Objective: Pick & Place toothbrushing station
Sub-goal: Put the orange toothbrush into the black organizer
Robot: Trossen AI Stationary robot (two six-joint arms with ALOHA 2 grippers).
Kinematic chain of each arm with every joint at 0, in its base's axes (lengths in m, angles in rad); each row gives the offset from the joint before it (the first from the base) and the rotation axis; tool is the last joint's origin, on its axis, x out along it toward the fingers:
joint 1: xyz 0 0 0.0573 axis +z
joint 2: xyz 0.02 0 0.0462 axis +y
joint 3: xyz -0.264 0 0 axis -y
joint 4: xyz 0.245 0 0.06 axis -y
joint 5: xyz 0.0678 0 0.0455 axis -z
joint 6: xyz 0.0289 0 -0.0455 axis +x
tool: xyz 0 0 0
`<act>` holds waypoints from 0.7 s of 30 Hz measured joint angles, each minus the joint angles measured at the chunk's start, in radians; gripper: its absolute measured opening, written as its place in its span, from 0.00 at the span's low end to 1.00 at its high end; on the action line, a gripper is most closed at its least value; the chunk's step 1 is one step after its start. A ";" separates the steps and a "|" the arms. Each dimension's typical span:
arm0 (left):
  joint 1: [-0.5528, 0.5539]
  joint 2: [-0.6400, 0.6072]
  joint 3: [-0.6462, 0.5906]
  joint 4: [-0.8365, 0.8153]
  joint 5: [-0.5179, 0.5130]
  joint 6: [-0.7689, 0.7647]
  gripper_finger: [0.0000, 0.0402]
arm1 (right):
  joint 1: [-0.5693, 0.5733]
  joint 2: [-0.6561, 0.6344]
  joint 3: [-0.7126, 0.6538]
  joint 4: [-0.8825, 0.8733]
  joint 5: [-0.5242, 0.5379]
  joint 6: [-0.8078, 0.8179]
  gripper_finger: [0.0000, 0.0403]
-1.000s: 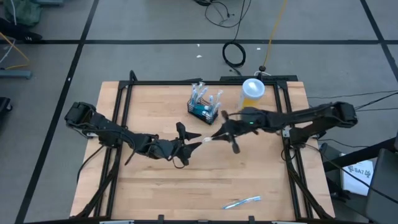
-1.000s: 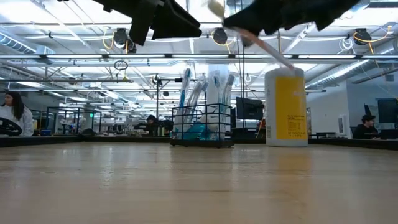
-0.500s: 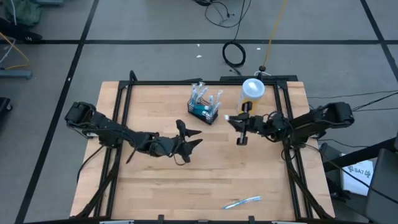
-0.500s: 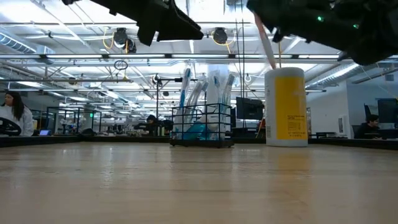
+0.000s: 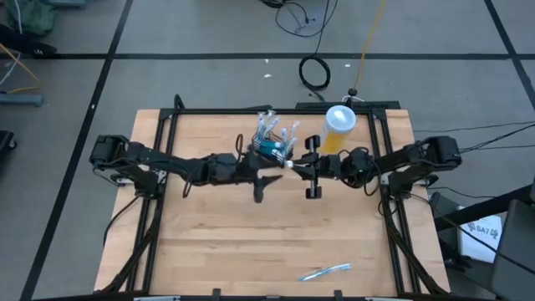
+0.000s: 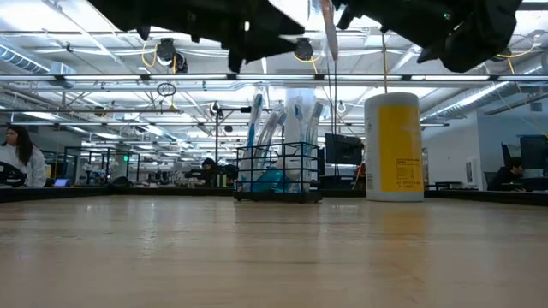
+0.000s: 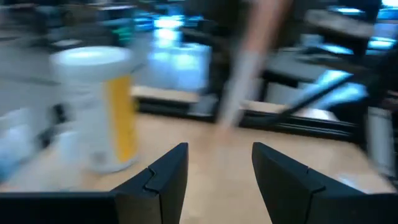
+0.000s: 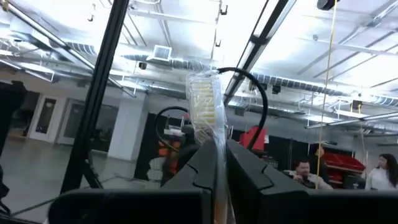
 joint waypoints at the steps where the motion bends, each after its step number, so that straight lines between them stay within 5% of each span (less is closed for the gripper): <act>1: 0.004 0.000 0.000 0.010 0.050 0.013 0.46 | 0.000 0.007 0.013 -0.007 0.000 -0.002 0.03; 16: -0.002 0.000 0.000 0.097 0.079 0.052 0.46 | 0.007 0.035 0.214 -0.235 -0.012 -0.005 0.03; 21: -0.008 0.001 0.000 0.106 0.079 0.079 0.44 | 0.008 0.102 0.251 -0.179 -0.061 -0.014 0.03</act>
